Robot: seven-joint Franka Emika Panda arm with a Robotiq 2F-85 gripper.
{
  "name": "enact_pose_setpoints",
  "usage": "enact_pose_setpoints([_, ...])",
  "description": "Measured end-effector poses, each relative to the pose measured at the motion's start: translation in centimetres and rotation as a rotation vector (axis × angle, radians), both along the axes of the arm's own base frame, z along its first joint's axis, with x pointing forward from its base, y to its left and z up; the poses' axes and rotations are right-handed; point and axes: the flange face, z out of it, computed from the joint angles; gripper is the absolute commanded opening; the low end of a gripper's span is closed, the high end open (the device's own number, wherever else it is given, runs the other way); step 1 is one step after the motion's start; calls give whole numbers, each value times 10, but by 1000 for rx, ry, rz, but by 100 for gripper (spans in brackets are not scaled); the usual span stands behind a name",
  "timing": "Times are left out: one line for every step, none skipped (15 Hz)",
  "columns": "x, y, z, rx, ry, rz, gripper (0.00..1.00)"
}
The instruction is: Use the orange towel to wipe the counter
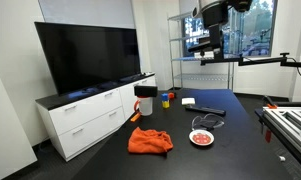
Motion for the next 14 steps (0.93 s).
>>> enact_pose_setpoints([17, -1, -13, 1, -39, -20, 100])
enact_pose_setpoints([36, -1, -29, -1, -71, -41, 100])
enact_pose_setpoints([52, 1, -45, -3, -90, -58, 100])
enact_pose_setpoints([67, 4, -62, -5, -98, -66, 100])
enact_pose_setpoints([82, 9, -78, -10, -103, -70, 100])
enact_pose_setpoints([95, 15, -93, -12, -103, -75, 100])
enact_pose_setpoints([107, 21, -103, -15, -100, -77, 100])
enact_pose_setpoints([116, 25, -110, -17, -95, -79, 100])
enact_pose_setpoints([122, 26, -112, -17, -92, -80, 100])
enact_pose_setpoints([124, 25, -111, -17, -94, -81, 100])
enact_pose_setpoints([125, 25, -110, -17, -97, -83, 100])
enact_pose_setpoints([125, 24, -109, -17, -98, -84, 100])
enact_pose_setpoints([124, 24, -110, -17, -94, -84, 100])
enact_pose_setpoints([123, 24, -115, -20, -86, -81, 100])
